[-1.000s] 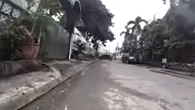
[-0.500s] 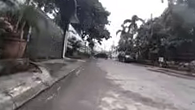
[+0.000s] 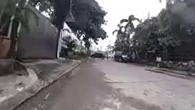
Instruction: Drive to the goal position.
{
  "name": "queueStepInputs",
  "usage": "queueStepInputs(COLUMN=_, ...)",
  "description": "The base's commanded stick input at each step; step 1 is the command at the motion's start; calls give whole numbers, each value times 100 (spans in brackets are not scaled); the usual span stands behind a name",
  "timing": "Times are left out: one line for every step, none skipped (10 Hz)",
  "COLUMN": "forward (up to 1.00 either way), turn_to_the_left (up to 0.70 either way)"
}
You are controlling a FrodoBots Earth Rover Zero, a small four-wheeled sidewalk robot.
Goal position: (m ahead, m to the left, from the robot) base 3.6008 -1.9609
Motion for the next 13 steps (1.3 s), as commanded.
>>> queueStepInputs(forward=70, turn_to_the_left=-11)
queueStepInputs(forward=70, turn_to_the_left=-24)
queueStepInputs(forward=70, turn_to_the_left=-31)
queueStepInputs(forward=70, turn_to_the_left=-11)
queueStepInputs(forward=70, turn_to_the_left=-3)
queueStepInputs(forward=70, turn_to_the_left=0)
queueStepInputs(forward=70, turn_to_the_left=-2)
queueStepInputs(forward=70, turn_to_the_left=-17)
queueStepInputs(forward=70, turn_to_the_left=-32)
queueStepInputs(forward=70, turn_to_the_left=-35)
queueStepInputs(forward=70, turn_to_the_left=-35)
queueStepInputs(forward=70, turn_to_the_left=-35)
queueStepInputs(forward=70, turn_to_the_left=-35)
